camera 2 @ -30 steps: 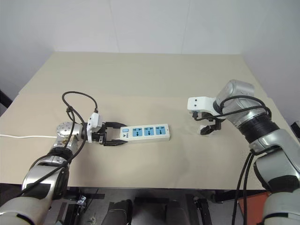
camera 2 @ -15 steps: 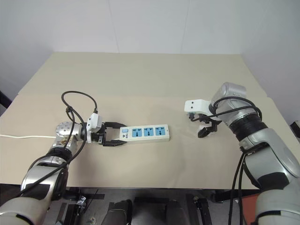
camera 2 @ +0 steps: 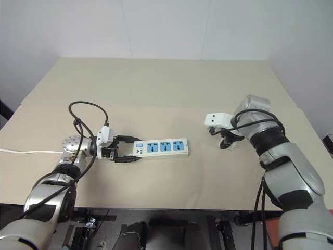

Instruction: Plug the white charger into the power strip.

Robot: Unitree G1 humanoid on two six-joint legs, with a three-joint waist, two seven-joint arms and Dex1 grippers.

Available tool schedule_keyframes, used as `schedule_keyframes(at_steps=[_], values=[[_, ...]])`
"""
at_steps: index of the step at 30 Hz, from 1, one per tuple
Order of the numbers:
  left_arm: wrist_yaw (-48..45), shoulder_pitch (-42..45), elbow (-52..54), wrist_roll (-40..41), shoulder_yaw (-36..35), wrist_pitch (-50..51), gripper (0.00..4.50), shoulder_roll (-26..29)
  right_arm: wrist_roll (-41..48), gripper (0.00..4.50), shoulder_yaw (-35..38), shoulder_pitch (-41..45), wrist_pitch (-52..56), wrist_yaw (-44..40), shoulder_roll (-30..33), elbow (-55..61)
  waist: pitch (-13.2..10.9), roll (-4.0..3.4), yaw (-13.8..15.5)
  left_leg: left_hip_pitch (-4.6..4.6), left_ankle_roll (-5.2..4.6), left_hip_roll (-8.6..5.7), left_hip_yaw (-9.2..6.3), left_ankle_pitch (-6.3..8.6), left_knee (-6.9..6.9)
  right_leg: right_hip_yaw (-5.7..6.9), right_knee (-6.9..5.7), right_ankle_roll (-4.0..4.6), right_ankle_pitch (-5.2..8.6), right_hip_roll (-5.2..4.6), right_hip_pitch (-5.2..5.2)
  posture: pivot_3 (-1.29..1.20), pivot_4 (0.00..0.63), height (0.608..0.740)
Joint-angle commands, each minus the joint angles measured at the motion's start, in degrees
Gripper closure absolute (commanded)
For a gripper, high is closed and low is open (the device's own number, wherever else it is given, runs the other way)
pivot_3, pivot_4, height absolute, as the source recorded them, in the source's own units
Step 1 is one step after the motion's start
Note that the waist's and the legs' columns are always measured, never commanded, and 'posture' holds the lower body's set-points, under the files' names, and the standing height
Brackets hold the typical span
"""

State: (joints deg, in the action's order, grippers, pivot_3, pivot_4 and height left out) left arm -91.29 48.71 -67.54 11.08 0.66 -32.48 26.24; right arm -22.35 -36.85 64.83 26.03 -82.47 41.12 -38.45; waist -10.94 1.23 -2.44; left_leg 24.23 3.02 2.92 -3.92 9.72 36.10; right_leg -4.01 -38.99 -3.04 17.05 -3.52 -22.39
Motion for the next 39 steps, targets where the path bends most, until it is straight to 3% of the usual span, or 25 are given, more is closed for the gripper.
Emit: schedule_keyframes(at_steps=[1, 7, 14, 19, 28, 39], values=[[-1.21, -0.79, -0.29, -1.63, 0.73, -0.48, 1.29, -0.4, -1.11, 3.39, 1.72, 1.65, -1.11, -0.44, 0.84, 1.68, 0.0, 0.0, 0.0, 0.0, 0.0, 0.0, 0.0, 0.0, 0.0, 0.0, 0.0, 0.0, 0.0, 0.0, 0.0, 0.0, 0.15, 0.74], [-1.21, -1.04, 0.99, -0.49, 2.01, 0.43, 1.29, 0.79, 1.19, 3.39, 5.99, 0.19, -0.87, -0.53, 2.89, 11.86, -0.02, -0.03, -0.05, 0.01, 0.0, 0.0, 0.0, 0.0, -0.01, 0.0, 0.0, -0.01, 0.0, 0.0, -0.01, 0.0, 0.15, 0.74], [-1.21, -3.04, 5.59, 3.96, 7.99, 1.19, 1.29, 2.39, 24.51, 3.39, 27.76, -7.05, 0.37, 2.73, -5.08, 26.63, -0.01, -0.01, -0.13, -0.02, 0.0, 0.01, -0.01, 0.0, -0.03, -0.01, -0.02, 0.0, 0.0, 0.01, 0.03, 0.0, 0.15, 0.74], [-1.21, -4.17, 7.59, 7.0, 10.71, 1.92, 1.29, 2.73, 39.57, 3.39, 35.89, -14.98, 5.31, 5.84, -14.84, 32.63, 0.01, 0.03, 0.12, -0.03, 0.0, 0.0, -0.05, 0.0, 0.08, 0.03, -0.03, 0.01, -0.01, -0.01, 0.14, 0.0, 0.15, 0.74], [-1.21, -5.6, 10.33, 10.36, 12.92, 5.49, 1.29, 3.88, 44.85, 3.39, 34.76, -21.35, -0.34, 11.99, -25.4, 28.9, 0.01, 0.02, 0.0, -0.04, 0.0, 0.0, -0.07, 0.0, 0.04, 0.03, -0.06, 0.01, -0.01, 0.01, 0.1, 0.0, 0.15, 0.74], [-1.21, -6.52, 12.44, 10.66, 13.55, 7.06, 1.29, 4.57, 43.78, 3.39, 32.63, -22.08, -11.58, 12.55, -30.99, 19.01, 0.01, 0.02, -0.02, -0.05, 0.0, 0.0, -0.06, 0.0, 0.0, 0.03, -0.03, 0.01, -0.01, 0.02, 0.09, 0.0, 0.15, 0.74]])
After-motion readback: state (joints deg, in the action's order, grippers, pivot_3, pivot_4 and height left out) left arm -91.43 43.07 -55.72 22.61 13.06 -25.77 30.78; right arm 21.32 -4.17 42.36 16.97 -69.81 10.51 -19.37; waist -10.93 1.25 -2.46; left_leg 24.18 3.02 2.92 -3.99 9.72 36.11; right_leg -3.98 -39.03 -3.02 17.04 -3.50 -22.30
